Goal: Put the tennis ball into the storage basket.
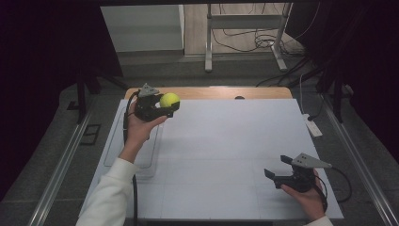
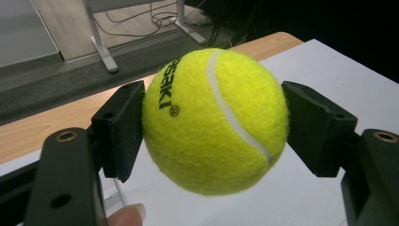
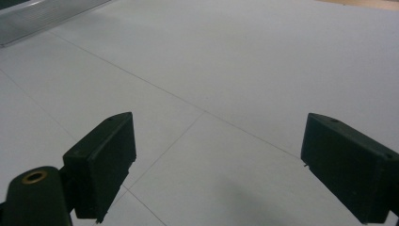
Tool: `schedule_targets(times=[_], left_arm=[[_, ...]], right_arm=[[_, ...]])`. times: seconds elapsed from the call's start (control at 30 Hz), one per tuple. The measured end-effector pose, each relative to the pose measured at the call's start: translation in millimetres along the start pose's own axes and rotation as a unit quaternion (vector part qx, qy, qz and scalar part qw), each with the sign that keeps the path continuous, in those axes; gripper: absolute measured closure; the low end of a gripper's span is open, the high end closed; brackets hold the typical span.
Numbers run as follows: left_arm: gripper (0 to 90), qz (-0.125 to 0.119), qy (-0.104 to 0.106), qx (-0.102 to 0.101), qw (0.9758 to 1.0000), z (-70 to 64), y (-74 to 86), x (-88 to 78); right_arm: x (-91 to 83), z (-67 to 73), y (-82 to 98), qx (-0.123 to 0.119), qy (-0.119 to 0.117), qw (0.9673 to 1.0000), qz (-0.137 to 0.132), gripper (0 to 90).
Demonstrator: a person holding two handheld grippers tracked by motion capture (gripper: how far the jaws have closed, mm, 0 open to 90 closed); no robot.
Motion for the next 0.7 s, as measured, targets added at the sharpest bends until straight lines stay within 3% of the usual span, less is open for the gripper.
schedule_targets(times=[0.7], left_arm=[[27.1, -0.002, -0.026, -0.012, 0.9996, 19.3, 2.2, -7.5]], right_arm=[[-0.2, -0.1, -0.1, 0.000, 0.001, 1.0000, 0.001, 11.3]])
Point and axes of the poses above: each handheld gripper's, and its own axes: x roughly forward along the jaws, y roughly out of its underside, z roughly to its left, the point moved 5 cm from there along x, roughly forward along the jaws, and after that the axes turned 11 degrees about z, right-handed, at the moved point
